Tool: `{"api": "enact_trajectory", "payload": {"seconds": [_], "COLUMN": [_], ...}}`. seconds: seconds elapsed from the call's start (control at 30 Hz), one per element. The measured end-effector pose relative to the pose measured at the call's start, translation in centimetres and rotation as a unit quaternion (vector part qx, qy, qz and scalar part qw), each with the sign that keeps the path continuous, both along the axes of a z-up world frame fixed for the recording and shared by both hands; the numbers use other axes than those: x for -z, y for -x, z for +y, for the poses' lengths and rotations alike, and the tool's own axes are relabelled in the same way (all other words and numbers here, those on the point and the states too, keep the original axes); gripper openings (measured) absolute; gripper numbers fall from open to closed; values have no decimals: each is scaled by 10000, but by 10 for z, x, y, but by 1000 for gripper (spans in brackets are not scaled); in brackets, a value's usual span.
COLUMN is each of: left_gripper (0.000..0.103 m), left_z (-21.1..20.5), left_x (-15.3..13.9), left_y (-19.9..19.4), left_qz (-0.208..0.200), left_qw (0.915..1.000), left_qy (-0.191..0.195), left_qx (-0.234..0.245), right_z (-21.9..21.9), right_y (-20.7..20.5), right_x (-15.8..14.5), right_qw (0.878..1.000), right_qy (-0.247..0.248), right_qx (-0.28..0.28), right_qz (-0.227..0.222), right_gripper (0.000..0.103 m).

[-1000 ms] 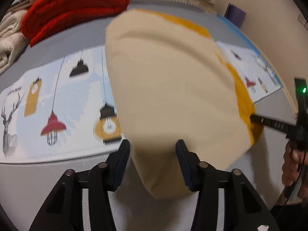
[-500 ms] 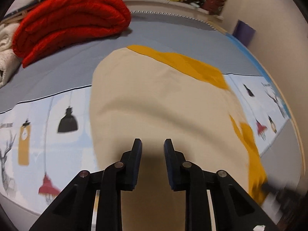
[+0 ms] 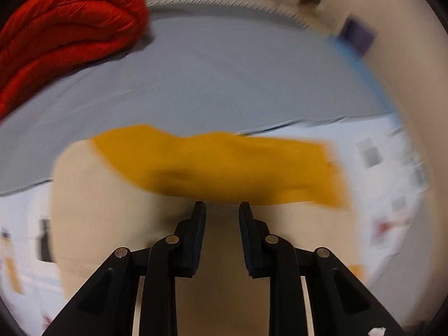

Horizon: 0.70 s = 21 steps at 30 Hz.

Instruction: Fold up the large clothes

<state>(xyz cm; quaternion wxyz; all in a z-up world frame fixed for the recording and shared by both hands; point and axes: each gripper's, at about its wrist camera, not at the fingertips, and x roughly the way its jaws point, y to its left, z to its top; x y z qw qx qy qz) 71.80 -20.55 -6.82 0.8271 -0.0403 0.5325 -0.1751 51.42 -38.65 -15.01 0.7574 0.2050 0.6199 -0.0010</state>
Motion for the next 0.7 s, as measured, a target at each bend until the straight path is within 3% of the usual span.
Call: {"api": "enact_trajectory", "payload": {"seconds": [0.07, 0.17, 0.3, 0.33, 0.37, 0.43, 0.5, 0.6, 0.7], "left_gripper": [24, 31, 31, 27, 0, 0, 0, 0, 0], "left_z": [-17, -52, -86, -90, -94, -102, -110, -115, -100], "left_x": [-12, 3, 24, 26, 29, 38, 37, 31, 16], "left_y": [11, 10, -3, -8, -13, -17, -20, -24, -20], "left_qz": [26, 418, 395, 357, 293, 400, 231, 14, 167], "left_qw": [9994, 9969, 9970, 9973, 9974, 9961, 9955, 9961, 9964], "left_qy": [273, 262, -80, -142, -240, -419, -507, -260, -60], "left_qx": [230, 611, 655, 627, 611, 664, 764, 841, 825], "right_z": [2, 5, 1, -2, -7, -6, -7, -8, -9], "right_y": [1, 1, -2, -6, -8, -8, -8, -10, -15], "right_x": [-2, -4, -4, -7, -8, -11, -15, -25, -24], "right_qw": [10000, 9999, 9997, 9996, 9994, 9992, 9989, 9981, 9971], "right_qy": [-6, -20, -39, -35, -31, -15, 33, 210, 370], "right_qx": [-69, -151, -242, -287, -333, -389, -435, -500, -594], "right_qz": [3, -21, -54, -64, -75, -105, -159, -307, -309], "right_gripper": [17, 17, 17, 17, 17, 17, 17, 17, 17]}}
